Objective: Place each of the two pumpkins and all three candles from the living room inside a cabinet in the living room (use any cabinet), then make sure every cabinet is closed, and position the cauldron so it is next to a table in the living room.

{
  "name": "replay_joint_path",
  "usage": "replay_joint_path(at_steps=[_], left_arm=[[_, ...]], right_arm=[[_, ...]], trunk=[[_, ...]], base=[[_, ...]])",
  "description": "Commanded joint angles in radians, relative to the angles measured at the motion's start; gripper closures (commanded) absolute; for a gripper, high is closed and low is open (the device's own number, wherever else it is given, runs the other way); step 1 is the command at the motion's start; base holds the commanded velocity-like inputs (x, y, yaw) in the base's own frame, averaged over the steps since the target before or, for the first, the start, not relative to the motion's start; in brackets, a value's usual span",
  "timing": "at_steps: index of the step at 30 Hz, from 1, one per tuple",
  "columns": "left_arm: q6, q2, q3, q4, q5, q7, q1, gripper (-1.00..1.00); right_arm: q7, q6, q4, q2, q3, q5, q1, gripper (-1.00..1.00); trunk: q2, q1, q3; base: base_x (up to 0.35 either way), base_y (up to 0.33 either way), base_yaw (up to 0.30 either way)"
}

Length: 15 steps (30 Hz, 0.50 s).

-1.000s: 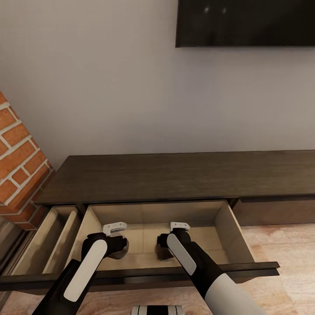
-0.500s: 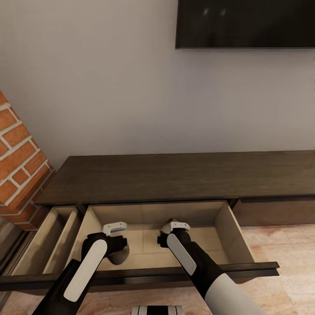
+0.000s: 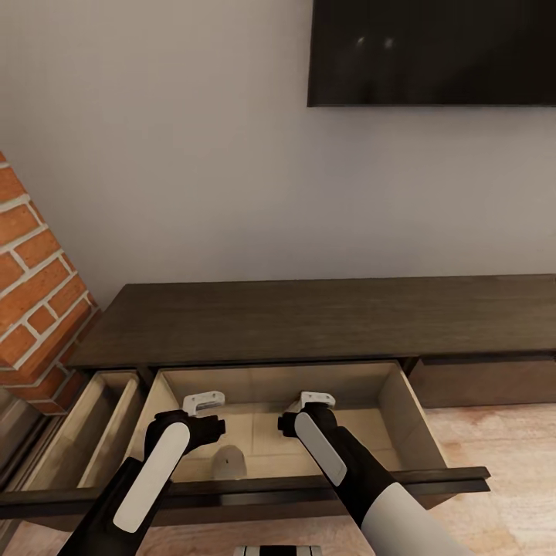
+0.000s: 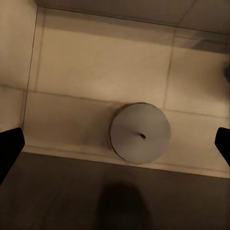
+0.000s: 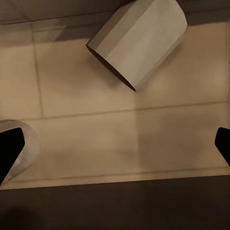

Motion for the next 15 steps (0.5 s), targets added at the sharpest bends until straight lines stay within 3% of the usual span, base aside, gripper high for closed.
replay_joint_path(at_steps=[1, 15], left_arm=[[0.002, 0.001, -0.002, -0.001, 0.009, 0.01, -0.001, -1.0], [0.004, -0.001, -0.002, -0.003, 0.009, 0.008, -0.004, -1.0]], right_arm=[[-0.01, 0.001, -0.001, 0.0, 0.002, -0.009, -0.001, -1.0], [-0.01, 0.001, -0.003, -0.001, 0.003, -0.009, -0.001, -1.0]], trunk=[[0.0, 0.0, -0.001], [0.003, -0.006, 0.049]], base=[[0.0, 0.0, 0.0], [-0.015, 0.0, 0.0]])
